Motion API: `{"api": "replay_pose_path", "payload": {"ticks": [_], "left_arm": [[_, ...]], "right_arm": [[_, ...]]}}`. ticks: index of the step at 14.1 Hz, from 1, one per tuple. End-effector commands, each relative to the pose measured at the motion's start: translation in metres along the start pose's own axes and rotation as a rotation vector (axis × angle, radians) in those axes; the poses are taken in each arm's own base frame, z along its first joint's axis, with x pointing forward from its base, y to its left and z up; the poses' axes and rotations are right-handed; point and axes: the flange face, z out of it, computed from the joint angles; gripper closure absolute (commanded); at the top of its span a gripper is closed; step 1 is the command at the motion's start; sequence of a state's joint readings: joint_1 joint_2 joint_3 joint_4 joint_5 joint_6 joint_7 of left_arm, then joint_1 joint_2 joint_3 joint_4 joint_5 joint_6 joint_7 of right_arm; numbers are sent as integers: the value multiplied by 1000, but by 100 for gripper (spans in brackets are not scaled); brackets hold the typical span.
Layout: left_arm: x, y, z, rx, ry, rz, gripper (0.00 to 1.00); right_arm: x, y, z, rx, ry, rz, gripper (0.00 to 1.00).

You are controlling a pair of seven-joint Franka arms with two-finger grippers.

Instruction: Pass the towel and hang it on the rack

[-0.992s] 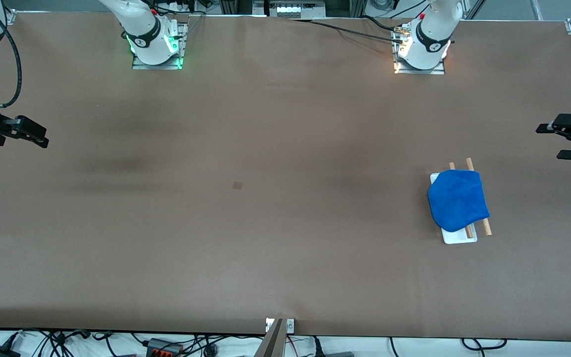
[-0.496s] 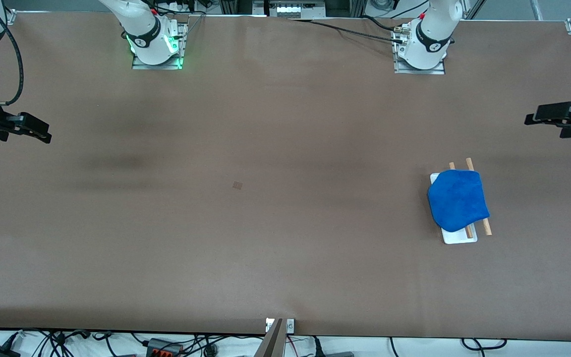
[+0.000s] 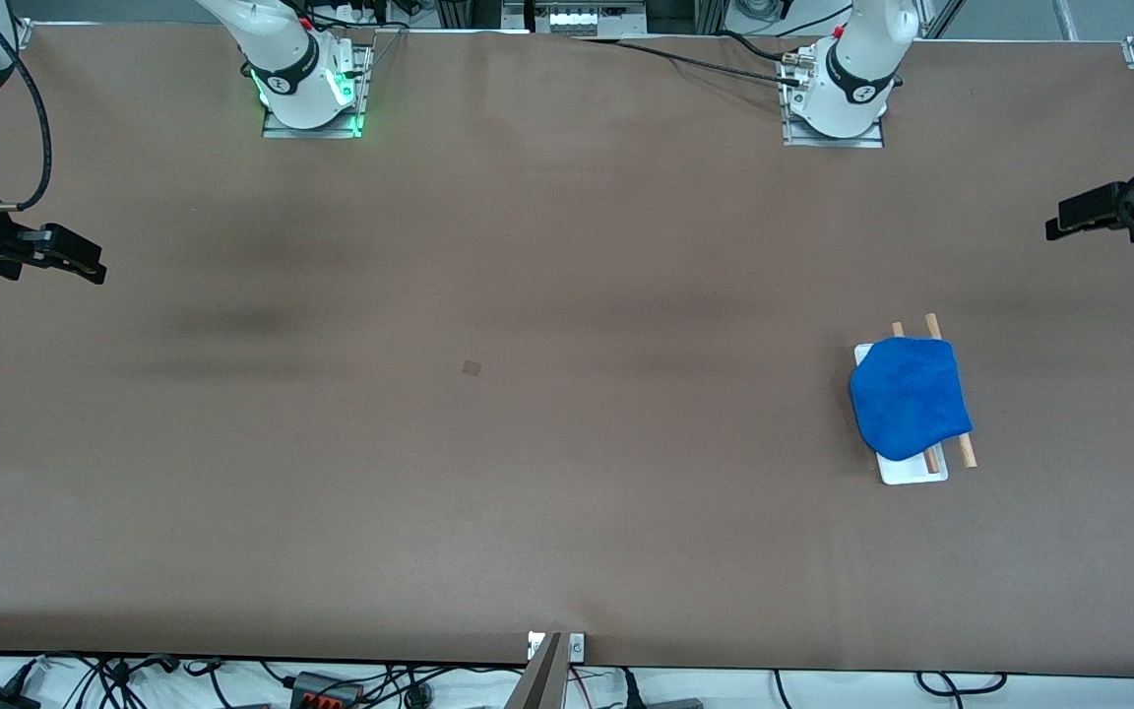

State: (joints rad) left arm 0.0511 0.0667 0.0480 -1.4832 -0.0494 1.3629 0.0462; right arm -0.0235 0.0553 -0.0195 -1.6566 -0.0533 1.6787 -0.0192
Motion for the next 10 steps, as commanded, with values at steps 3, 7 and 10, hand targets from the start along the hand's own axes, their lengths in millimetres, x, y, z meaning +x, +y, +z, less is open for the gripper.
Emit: {"api": "replay_pose_path", "payload": {"ticks": [3, 7, 10], "left_arm": [[-10, 4, 4, 19, 31, -17, 0], [-6, 5, 0, 16, 66, -19, 0], [-7, 5, 1, 15, 59, -18, 0]], "right_arm": [[-25, 4, -2, 18, 13, -6, 0], [-22, 1, -4, 16, 24, -12, 0], [-22, -1, -4, 16, 26, -15, 0]]}}
